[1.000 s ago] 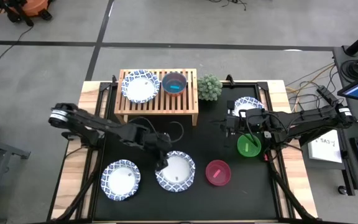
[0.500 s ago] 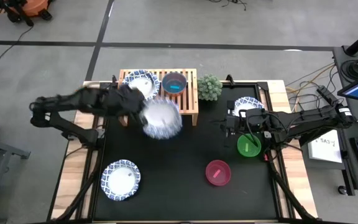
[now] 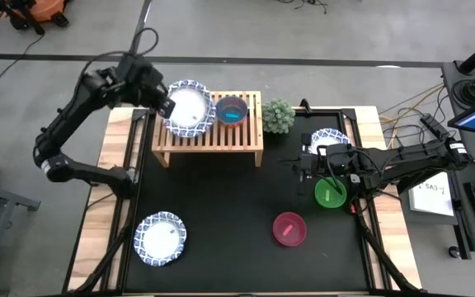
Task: Place and stack bowls onto a shelf
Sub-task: Stack the white patterned bowl on top of the white patterned bowl on the shelf
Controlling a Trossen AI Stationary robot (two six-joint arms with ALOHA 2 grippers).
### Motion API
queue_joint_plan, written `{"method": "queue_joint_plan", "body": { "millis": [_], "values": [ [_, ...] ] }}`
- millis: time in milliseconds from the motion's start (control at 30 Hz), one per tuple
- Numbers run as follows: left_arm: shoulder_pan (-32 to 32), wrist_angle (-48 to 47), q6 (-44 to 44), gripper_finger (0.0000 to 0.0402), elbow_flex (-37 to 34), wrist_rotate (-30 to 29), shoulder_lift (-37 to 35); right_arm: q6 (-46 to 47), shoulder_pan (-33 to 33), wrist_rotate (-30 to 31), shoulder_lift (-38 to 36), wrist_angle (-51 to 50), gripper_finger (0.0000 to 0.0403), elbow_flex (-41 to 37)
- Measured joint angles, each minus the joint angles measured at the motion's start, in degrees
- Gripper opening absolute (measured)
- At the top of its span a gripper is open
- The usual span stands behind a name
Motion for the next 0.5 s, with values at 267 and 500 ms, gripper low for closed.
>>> {"method": "queue_joint_plan", "body": {
  "millis": [267, 500],
  "values": [
    [7.83, -0.05, 4.68, 0.0, -0.07, 2.77, 5.3, 0.13, 0.0, 0.0, 0.0, 0.02, 0.0009, 0.0],
    [7.8, 0.04, 6.3, 0.0018, -0.07, 2.73, 7.86, 0.02, -0.02, 0.0, 0.0, -0.02, 0.0009, 0.0]
  ]
}}
